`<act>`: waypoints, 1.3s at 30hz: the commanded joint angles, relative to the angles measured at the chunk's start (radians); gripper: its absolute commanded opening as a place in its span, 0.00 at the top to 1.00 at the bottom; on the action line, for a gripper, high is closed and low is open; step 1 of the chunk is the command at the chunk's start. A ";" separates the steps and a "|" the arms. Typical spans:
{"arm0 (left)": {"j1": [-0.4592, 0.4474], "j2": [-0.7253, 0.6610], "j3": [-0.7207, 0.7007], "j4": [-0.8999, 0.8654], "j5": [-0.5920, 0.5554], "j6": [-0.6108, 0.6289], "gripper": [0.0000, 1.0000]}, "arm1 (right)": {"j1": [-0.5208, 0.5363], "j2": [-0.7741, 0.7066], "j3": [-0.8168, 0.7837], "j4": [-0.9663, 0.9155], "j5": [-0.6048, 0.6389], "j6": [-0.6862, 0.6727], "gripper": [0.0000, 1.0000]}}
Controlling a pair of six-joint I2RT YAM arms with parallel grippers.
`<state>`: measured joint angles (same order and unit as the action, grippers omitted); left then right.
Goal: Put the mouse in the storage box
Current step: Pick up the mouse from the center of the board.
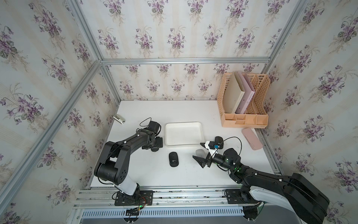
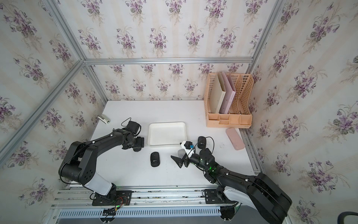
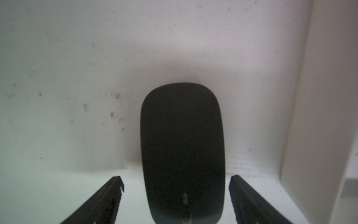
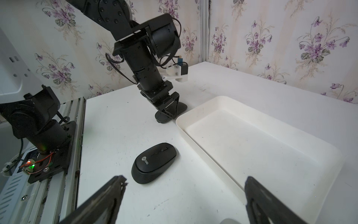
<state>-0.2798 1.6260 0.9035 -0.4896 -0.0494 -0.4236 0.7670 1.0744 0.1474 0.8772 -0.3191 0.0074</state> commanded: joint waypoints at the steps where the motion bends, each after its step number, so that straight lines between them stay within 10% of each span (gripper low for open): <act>1: 0.001 0.015 0.014 0.022 0.005 0.020 0.15 | 0.006 -0.003 0.003 0.045 -0.012 -0.009 0.01; 24: -0.001 0.023 0.011 0.009 -0.001 0.041 0.41 | 0.007 -0.058 -0.012 0.029 0.032 -0.013 0.00; 39: -0.089 -0.107 0.150 -0.197 -0.083 0.026 0.39 | 0.007 -0.122 -0.028 0.011 0.103 -0.015 0.00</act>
<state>-0.3401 1.5406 1.0115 -0.6151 -0.0914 -0.3893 0.7731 0.9627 0.1226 0.8875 -0.2462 -0.0032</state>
